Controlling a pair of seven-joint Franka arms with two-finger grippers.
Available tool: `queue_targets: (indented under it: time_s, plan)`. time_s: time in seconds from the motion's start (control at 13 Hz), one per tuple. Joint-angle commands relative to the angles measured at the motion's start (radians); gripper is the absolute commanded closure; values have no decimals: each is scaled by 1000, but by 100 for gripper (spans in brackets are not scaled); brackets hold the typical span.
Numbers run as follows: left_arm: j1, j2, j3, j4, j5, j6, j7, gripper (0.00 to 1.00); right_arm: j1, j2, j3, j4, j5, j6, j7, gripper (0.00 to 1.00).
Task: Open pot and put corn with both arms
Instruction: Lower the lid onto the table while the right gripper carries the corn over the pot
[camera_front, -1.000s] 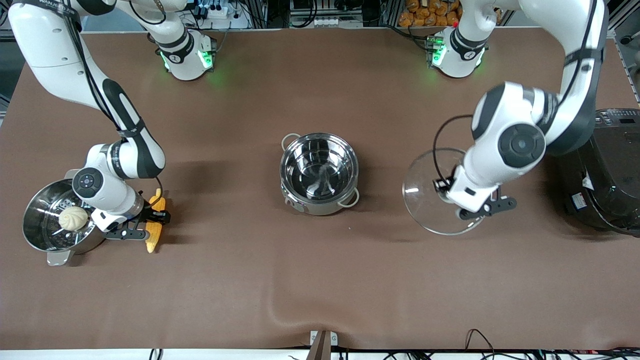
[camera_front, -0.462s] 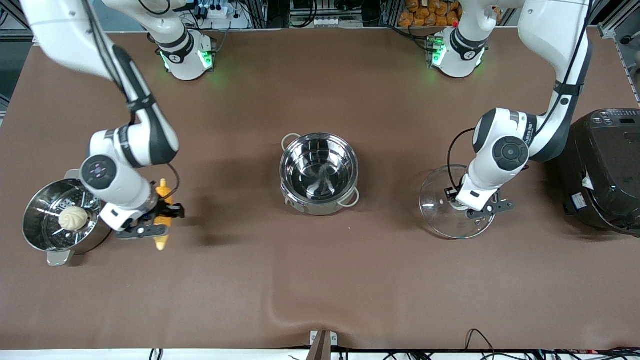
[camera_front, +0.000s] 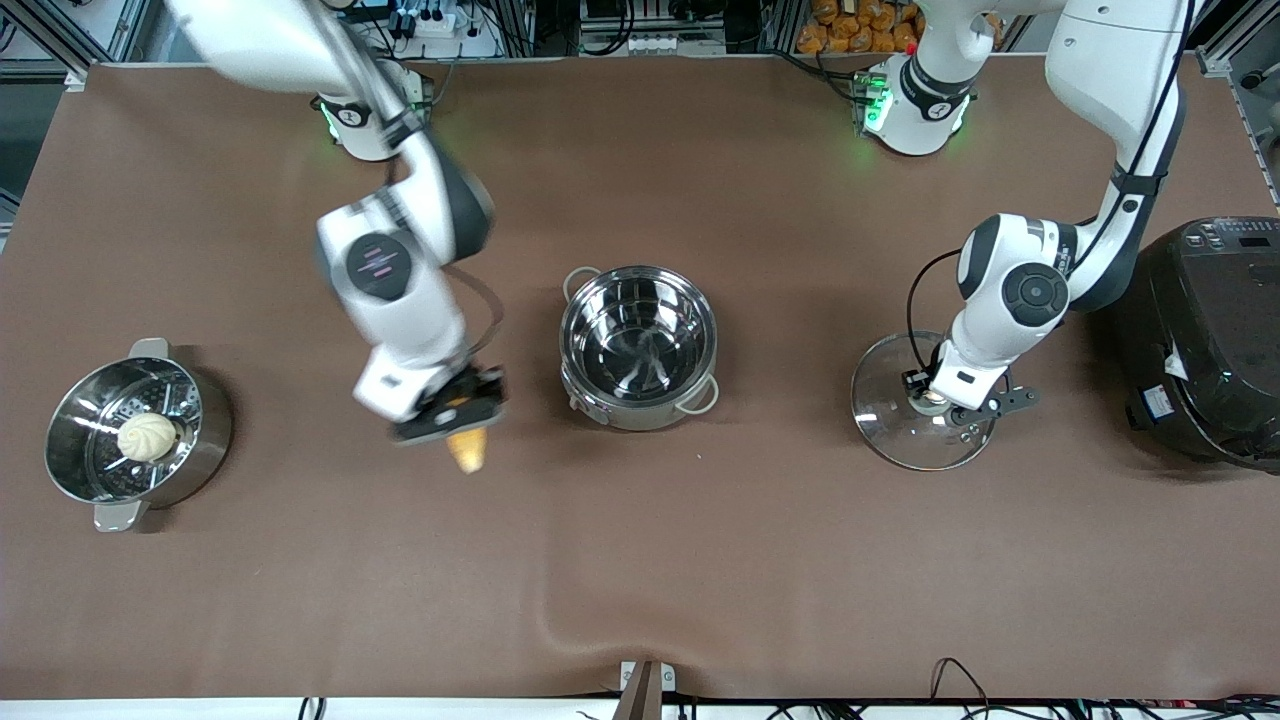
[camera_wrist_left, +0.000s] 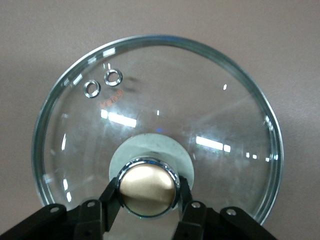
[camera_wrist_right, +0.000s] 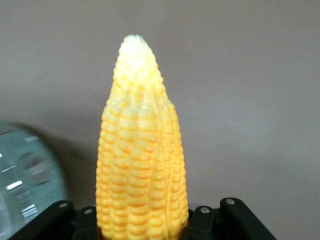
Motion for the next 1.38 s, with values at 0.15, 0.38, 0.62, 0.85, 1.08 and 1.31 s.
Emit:
queue_targets:
  time_s: [0.15, 0.38, 0.62, 0.85, 1.08, 1.31]
  plan:
    - [10, -20, -13, -10, 25, 9, -16, 0, 194, 50, -17, 106, -58, -50, 5, 100]
    - [10, -40, -15, 33, 25, 1, -4, 0, 266, 123, -17, 166, -146, -50, 2, 100]
    - [9, -69, -21, 109, 25, -84, -3, 0, 306, 227, -17, 257, -205, -48, 2, 100]
    - [9, -147, -41, 207, 16, -251, 2, 0, 337, 246, -19, 255, -201, -53, 23, 100]
    - [7, -173, -76, 399, 10, -499, 0, 0, 372, 245, -19, 251, -201, -97, 97, 81]
    - [1, -204, -113, 592, -7, -767, 7, 0, 407, 243, -19, 251, -201, -146, 184, 0]
